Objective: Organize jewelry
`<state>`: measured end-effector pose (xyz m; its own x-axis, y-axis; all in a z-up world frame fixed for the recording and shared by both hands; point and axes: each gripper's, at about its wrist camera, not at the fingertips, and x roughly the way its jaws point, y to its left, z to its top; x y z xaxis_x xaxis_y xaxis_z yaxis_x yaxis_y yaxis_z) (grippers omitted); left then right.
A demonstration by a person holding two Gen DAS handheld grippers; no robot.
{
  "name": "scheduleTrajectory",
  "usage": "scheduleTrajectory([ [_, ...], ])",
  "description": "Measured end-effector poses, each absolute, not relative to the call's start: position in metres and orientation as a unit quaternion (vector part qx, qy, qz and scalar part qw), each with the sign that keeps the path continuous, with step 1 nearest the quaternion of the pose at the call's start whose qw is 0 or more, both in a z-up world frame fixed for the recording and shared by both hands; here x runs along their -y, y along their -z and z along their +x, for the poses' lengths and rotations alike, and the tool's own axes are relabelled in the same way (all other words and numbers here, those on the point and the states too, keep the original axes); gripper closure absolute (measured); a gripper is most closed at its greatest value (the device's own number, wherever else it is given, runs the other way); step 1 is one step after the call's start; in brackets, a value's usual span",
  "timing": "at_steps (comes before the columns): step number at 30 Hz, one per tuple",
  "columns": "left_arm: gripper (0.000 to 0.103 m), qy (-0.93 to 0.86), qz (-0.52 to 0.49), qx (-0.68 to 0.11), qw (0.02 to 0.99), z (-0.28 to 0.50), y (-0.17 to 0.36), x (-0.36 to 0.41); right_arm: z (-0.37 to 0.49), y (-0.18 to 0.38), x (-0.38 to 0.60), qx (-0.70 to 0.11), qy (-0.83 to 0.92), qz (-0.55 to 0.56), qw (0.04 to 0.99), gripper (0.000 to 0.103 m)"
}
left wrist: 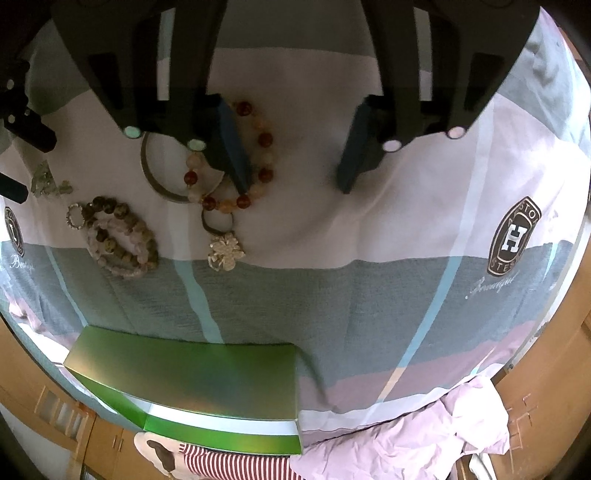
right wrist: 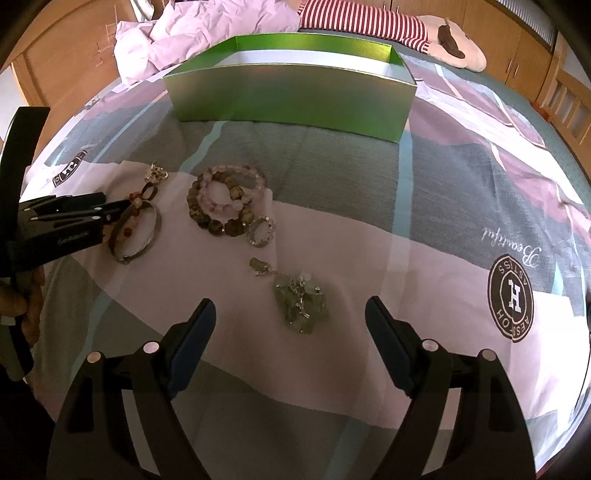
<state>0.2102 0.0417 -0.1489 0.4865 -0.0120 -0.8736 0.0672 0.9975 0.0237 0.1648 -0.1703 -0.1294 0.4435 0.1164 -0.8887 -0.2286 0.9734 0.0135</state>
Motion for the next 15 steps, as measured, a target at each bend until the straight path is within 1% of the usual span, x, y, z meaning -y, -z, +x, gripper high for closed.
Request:
scheduleTrajectory([
  [1, 0.068, 0.025, 0.032, -0.505, 0.862, 0.21, 0.148, -0.04, 0.165, 0.131, 0.17, -0.519, -0.101, -0.054, 0.847, 0.022],
  [2, 0.082, 0.026, 0.036, -0.504, 0.862, 0.21, 0.148, -0.038, 0.167, 0.133, 0.171, -0.521, -0.1, -0.053, 0.846, 0.022],
  [3, 0.088, 0.024, 0.039, -0.505, 0.862, 0.21, 0.147, -0.037, 0.169, 0.136, 0.173, -0.522, -0.096, -0.05, 0.846, 0.022],
  [5, 0.093, 0.025, 0.041, -0.505, 0.862, 0.211, 0.147, -0.036, 0.171, 0.138, 0.176, -0.524, -0.091, -0.044, 0.846, 0.022],
  [6, 0.094, 0.025, 0.041, -0.505, 0.862, 0.211, 0.147, -0.036, 0.173, 0.139, 0.177, -0.525, -0.09, -0.041, 0.845, 0.022],
  [8, 0.095, 0.025, 0.033, -0.505, 0.862, 0.212, 0.145, -0.038, 0.175, 0.14, 0.18, -0.528, -0.089, -0.034, 0.844, 0.028],
  [10, 0.095, 0.024, 0.032, -0.504, 0.863, 0.212, 0.143, -0.039, 0.176, 0.141, 0.181, -0.529, -0.089, -0.037, 0.843, 0.039],
  [11, 0.095, 0.024, 0.032, -0.504, 0.863, 0.212, 0.143, -0.039, 0.176, 0.141, 0.18, -0.528, -0.09, -0.04, 0.844, 0.042],
  [12, 0.095, 0.023, 0.033, -0.504, 0.863, 0.212, 0.142, -0.039, 0.176, 0.14, 0.179, -0.527, -0.089, -0.043, 0.844, 0.05],
  [13, 0.095, 0.021, 0.032, -0.503, 0.863, 0.212, 0.142, -0.04, 0.175, 0.139, 0.179, -0.525, -0.092, -0.044, 0.845, 0.064],
  [15, 0.095, 0.019, 0.031, -0.502, 0.864, 0.212, 0.141, -0.04, 0.175, 0.137, 0.179, -0.526, -0.098, -0.043, 0.844, 0.082],
])
